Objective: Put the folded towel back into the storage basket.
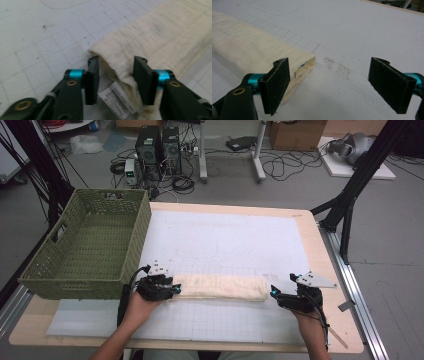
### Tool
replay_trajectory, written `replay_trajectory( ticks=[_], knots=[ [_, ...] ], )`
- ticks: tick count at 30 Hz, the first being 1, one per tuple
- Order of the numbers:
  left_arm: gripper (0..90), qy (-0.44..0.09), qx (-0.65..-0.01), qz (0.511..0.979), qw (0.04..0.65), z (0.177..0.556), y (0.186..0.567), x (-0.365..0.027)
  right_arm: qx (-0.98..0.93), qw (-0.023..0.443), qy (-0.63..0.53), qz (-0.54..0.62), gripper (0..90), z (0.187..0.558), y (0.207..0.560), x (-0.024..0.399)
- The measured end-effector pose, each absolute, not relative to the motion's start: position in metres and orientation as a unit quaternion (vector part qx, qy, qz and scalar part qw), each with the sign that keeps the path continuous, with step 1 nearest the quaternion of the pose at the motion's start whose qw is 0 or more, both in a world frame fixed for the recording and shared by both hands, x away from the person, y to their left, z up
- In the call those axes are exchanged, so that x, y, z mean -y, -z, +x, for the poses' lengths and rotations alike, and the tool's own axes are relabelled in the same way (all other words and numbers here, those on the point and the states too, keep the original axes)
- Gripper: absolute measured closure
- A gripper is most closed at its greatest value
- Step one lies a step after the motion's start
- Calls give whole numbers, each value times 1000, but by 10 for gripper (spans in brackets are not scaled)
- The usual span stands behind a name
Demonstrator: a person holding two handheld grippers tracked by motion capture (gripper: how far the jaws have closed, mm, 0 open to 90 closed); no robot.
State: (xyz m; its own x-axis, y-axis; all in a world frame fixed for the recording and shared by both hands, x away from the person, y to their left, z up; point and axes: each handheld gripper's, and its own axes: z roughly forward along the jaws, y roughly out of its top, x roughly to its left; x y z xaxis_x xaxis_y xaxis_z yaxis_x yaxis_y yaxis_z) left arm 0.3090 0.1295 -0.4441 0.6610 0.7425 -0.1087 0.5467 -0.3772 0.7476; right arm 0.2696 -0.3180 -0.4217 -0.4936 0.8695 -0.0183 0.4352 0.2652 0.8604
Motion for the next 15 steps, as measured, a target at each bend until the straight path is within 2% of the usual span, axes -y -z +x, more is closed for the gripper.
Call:
replay_trajectory(
  ticks=[1,7,15],
  knots=[
    [664,-121,-389,822,398,309,444,-129,-754,255,-423,432,173,270,422,317],
    [780,-104,-385,823,405,310,445,-128,-761,246,-422,427,196,271,423,312],
    [810,-104,-383,823,405,310,444,-128,-789,212,-418,398,389,274,427,296]
  ],
)
